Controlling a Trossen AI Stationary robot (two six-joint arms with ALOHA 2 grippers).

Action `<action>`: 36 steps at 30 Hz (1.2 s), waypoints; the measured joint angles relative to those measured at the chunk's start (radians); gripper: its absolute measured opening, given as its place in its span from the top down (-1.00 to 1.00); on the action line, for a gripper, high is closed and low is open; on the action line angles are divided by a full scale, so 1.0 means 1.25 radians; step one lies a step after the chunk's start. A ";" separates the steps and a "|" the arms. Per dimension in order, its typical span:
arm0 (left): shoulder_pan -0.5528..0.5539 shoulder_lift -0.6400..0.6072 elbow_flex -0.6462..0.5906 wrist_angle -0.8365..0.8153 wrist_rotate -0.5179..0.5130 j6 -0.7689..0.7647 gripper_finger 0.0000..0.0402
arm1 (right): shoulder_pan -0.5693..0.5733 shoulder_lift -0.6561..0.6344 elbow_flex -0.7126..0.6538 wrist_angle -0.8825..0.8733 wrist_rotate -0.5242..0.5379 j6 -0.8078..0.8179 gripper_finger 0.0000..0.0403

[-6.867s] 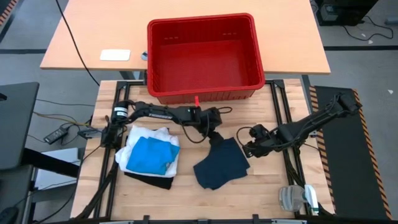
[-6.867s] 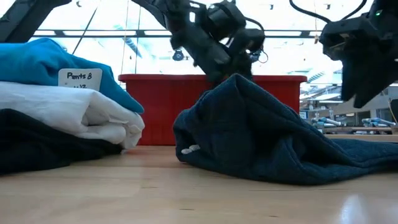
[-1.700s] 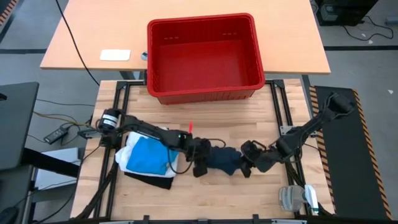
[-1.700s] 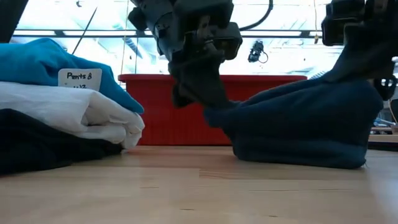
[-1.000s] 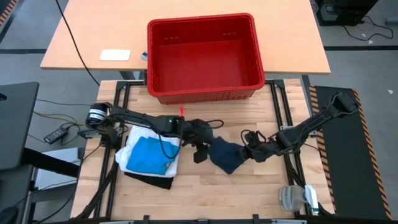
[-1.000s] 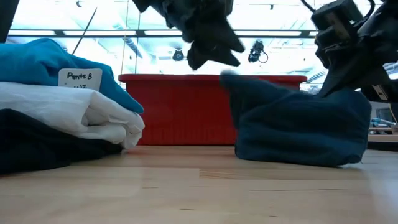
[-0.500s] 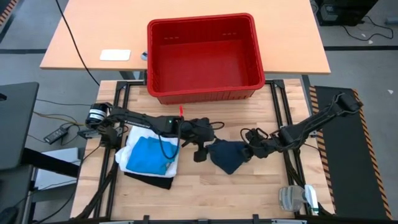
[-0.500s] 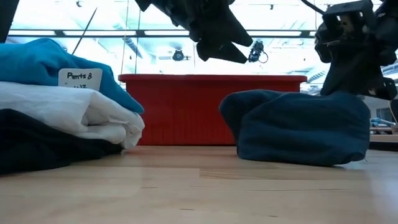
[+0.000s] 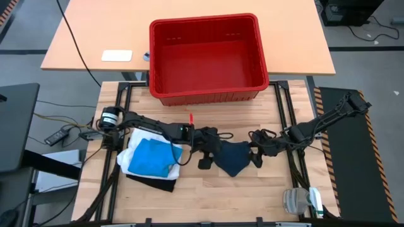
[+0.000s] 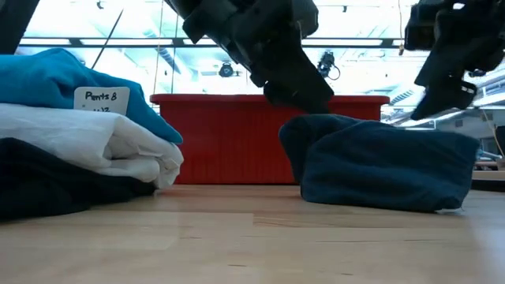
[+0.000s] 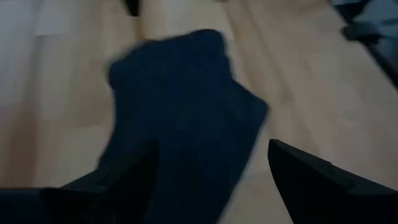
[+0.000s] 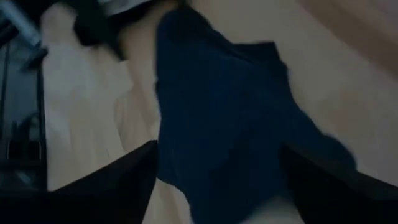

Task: Fold laundry
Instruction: Fold the dark blue short

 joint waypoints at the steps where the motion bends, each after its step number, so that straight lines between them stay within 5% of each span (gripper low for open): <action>1: 0.003 0.000 0.000 0.002 -0.008 -0.001 -0.52 | 0.000 0.005 0.000 0.012 -0.002 -0.040 -0.71; 11: 0.018 0.039 0.000 0.019 0.020 -0.024 -0.52 | -0.021 0.168 0.000 0.111 -0.021 -0.290 -0.77; 17: 0.022 0.078 0.000 0.012 0.022 -0.044 -0.48 | -0.032 0.282 0.001 0.179 -0.029 -0.290 -0.76; 21: 0.023 0.105 0.000 0.026 0.022 -0.073 -0.24 | -0.064 0.353 0.001 0.178 -0.090 -0.217 -0.67; 25: 0.022 0.107 -0.001 0.025 0.022 -0.097 0.20 | -0.094 0.396 0.003 0.215 -0.189 -0.182 -0.30; 31: 0.042 0.045 -0.001 0.019 0.091 -0.152 0.90 | -0.120 0.347 -0.001 0.310 -0.310 -0.183 0.82; 36: 0.078 -0.052 0.000 -0.027 0.248 -0.343 0.85 | -0.169 0.260 -0.001 0.449 -0.387 -0.040 0.84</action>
